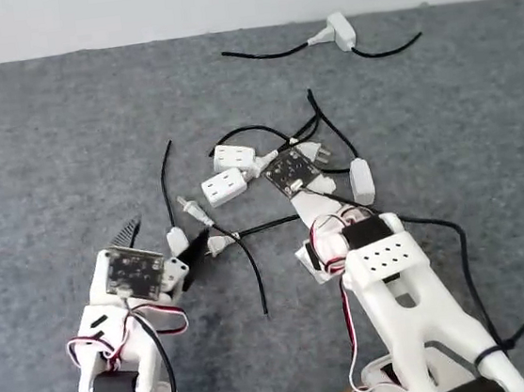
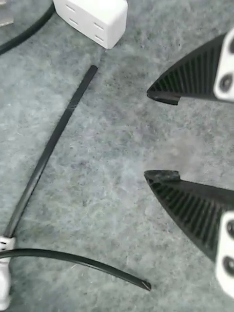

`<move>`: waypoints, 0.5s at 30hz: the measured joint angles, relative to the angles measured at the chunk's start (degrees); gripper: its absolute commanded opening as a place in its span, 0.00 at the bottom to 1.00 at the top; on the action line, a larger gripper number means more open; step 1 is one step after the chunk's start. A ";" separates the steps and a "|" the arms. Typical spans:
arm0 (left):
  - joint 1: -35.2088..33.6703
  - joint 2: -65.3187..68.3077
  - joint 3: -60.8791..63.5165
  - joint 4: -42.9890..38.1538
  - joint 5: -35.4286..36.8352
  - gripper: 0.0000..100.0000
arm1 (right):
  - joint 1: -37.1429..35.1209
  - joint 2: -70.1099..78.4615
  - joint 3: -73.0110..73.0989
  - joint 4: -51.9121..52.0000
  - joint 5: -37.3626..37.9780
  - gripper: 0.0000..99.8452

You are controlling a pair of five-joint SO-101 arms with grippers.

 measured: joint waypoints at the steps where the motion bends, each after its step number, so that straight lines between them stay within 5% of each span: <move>1: 0.53 0.00 0.00 0.44 -0.79 0.35 | 0.00 -0.09 0.35 -0.62 0.00 0.21; 8: 0.88 1.76 0.00 0.53 -2.81 0.35 | -0.09 -0.09 2.46 -3.60 -0.18 0.21; 15: -1.85 24.18 -4.75 -10.11 -2.64 0.35 | -0.88 -0.09 2.55 -3.87 -0.26 0.21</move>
